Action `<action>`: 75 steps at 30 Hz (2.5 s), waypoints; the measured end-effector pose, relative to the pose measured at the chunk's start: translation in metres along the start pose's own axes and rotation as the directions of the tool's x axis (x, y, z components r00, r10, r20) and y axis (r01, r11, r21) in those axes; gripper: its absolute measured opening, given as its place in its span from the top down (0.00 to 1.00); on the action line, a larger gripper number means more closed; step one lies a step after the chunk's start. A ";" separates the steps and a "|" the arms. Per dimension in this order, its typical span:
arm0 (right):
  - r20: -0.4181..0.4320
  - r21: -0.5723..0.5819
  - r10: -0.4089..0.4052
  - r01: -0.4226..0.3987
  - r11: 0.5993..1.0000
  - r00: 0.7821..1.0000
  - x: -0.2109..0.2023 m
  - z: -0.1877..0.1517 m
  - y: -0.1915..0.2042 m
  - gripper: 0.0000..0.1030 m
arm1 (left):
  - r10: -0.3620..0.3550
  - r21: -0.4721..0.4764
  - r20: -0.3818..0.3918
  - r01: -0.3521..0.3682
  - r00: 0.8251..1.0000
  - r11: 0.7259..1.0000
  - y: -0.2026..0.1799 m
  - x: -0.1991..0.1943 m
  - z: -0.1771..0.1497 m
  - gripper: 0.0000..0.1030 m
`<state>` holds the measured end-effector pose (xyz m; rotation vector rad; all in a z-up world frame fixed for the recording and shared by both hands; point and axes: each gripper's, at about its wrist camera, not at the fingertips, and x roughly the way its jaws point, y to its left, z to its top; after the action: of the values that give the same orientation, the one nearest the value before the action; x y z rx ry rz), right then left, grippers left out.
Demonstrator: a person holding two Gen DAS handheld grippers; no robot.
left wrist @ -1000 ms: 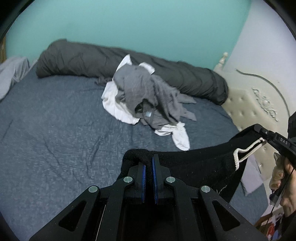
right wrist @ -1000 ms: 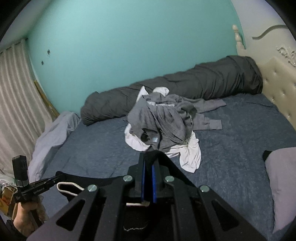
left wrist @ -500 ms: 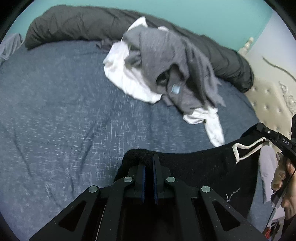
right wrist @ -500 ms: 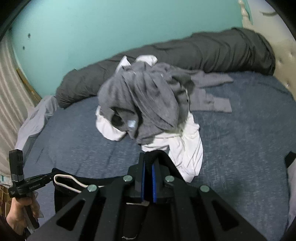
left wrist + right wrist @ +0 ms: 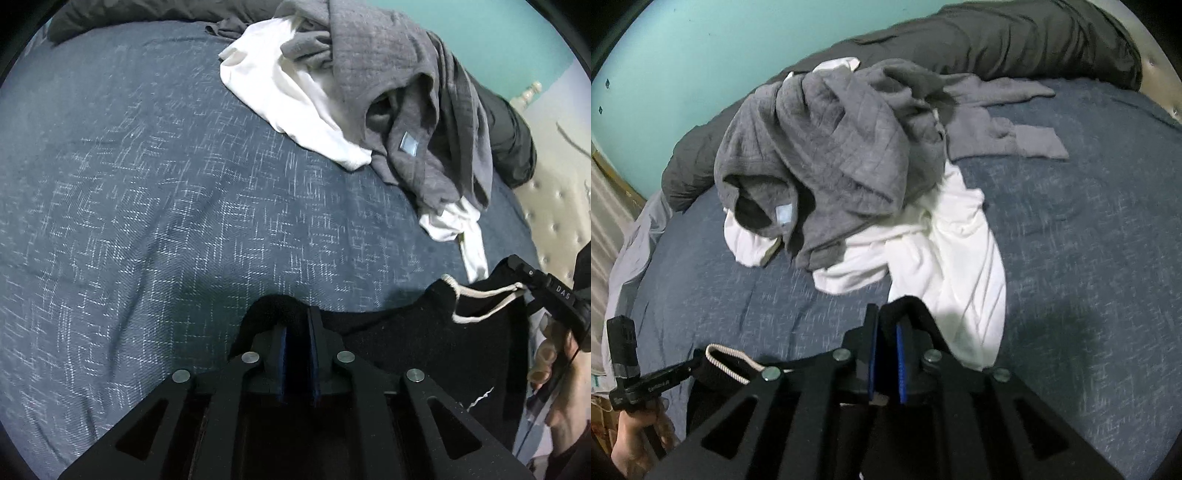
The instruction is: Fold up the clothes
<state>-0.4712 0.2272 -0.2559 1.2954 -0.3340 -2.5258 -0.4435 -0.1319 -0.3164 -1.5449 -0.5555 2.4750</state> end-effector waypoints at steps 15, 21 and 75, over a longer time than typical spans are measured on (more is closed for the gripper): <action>0.116 -0.055 0.070 -0.064 0.996 0.991 -0.082 -0.046 0.013 0.31 | 0.004 0.042 0.119 -0.009 0.993 0.999 -0.001 -0.075 -0.017 0.29; 0.083 -0.056 0.084 -0.080 0.995 0.993 -0.120 -0.127 0.015 0.31 | 0.041 0.093 0.103 -0.051 0.994 0.994 -0.011 -0.100 -0.075 0.29; 0.175 0.079 0.206 -0.222 0.972 0.963 -0.168 -0.265 0.012 0.31 | 0.420 -0.054 0.022 -0.418 0.907 0.907 0.116 -0.219 -0.183 0.76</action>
<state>-0.1593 0.2544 -0.2771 1.0207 -0.6070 -2.4620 -0.1764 -0.2712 -0.2534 -1.8075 -0.3109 2.8178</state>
